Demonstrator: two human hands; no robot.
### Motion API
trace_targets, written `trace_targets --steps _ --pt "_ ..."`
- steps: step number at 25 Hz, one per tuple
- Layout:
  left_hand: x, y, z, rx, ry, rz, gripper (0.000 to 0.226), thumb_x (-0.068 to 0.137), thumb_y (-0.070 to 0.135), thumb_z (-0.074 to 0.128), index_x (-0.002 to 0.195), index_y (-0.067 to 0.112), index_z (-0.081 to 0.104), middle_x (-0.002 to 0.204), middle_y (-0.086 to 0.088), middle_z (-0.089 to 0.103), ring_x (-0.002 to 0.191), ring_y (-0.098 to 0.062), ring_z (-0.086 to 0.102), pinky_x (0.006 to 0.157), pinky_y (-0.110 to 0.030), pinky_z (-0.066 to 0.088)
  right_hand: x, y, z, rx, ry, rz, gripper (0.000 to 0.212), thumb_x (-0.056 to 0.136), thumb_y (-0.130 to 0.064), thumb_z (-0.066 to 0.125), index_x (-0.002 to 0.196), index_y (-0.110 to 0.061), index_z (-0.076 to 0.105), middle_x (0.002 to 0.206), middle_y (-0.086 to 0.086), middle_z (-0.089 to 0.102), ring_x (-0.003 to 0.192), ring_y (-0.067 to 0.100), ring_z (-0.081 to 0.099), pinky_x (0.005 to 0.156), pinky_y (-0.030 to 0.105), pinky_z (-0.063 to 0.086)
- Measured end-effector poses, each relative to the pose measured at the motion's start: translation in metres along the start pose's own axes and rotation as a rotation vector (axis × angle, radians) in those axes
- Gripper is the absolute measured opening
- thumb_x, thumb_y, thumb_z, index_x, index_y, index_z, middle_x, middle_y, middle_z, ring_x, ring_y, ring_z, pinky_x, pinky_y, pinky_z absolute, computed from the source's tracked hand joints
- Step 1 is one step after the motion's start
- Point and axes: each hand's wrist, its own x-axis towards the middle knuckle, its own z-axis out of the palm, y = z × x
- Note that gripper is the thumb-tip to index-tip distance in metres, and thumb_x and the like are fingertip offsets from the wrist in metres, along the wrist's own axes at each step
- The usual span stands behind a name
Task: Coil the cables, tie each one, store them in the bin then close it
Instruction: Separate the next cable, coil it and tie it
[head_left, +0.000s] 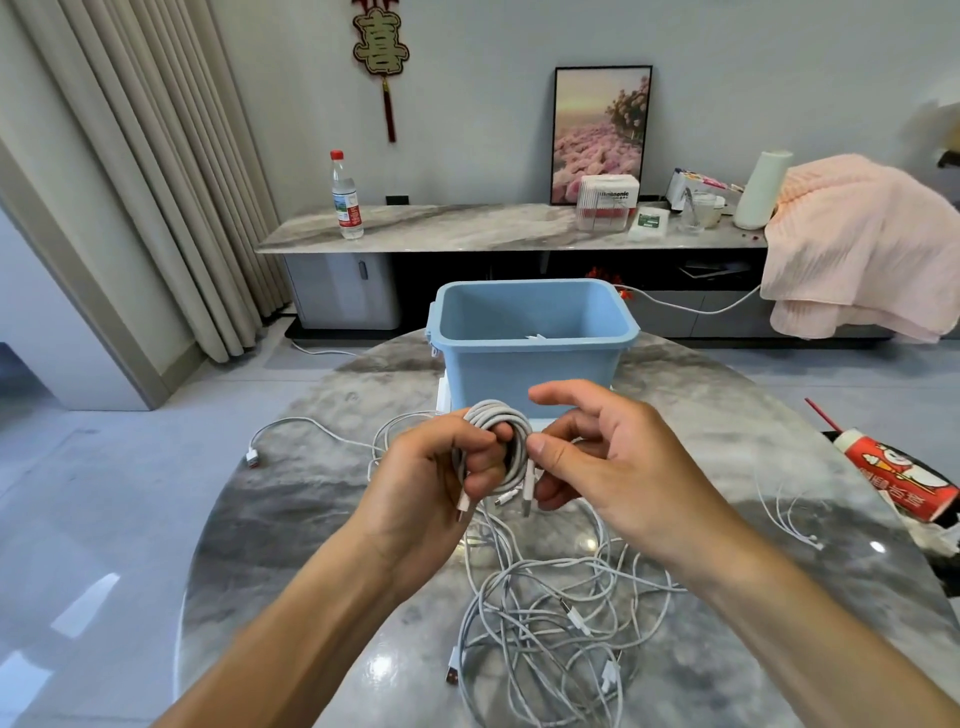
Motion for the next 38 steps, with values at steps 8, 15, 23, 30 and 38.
trace_targets --steps 8,15,23,30,38 --pt "0.003 -0.002 -0.006 -0.031 0.074 -0.123 0.013 0.066 0.008 0.045 0.062 0.006 0.056 0.052 0.002 0.028 0.040 -0.008 0.024 0.047 -0.021 0.019 -0.003 0.007 0.005 -0.009 -0.183 0.028 0.016 0.100 -0.017 0.053 0.110 -0.018 0.066 0.063 0.000 0.057 0.059 0.021 0.064 0.063 0.041 0.061" --pt "0.007 -0.022 0.004 0.093 0.382 0.130 0.026 0.078 0.020 0.055 0.055 0.009 0.052 0.048 -0.003 0.035 0.042 -0.013 0.026 0.038 -0.020 0.024 -0.008 0.027 0.031 -0.312 -0.027 -0.168 0.013 0.104 -0.035 0.042 0.104 -0.031 0.055 0.075 0.004 0.066 0.059 0.018 0.062 0.064 0.049 0.051" --pt "0.014 -0.025 0.004 0.169 0.669 0.113 0.033 0.090 0.021 0.057 0.059 0.011 0.050 0.044 -0.002 0.036 0.038 -0.015 0.028 0.044 -0.026 0.024 -0.011 0.028 0.035 -0.268 -0.086 -0.171 0.009 0.103 -0.031 0.046 0.105 -0.031 0.055 0.070 -0.010 0.063 0.060 0.014 0.061 0.067 0.049 0.053" --pt "0.013 -0.016 -0.001 0.134 0.467 0.001 0.036 0.096 0.030 0.055 0.064 0.015 0.046 0.046 0.000 0.036 0.037 -0.011 0.031 0.038 -0.021 0.027 -0.014 0.032 0.041 -0.285 0.016 -0.208 0.014 0.103 -0.035 0.044 0.111 -0.032 0.055 0.068 -0.010 0.061 0.059 0.010 0.054 0.061 0.041 0.048" --pt "0.012 -0.020 -0.001 0.214 0.505 -0.002 0.038 0.094 0.026 0.057 0.059 0.017 0.044 0.041 0.004 0.035 0.033 -0.010 0.028 0.037 -0.019 0.025 -0.007 0.029 0.030 -0.149 -0.208 -0.030 0.016 0.105 -0.027 0.043 0.112 -0.031 0.057 0.058 -0.008 0.050 0.056 0.016 0.054 0.063 0.050 0.053"
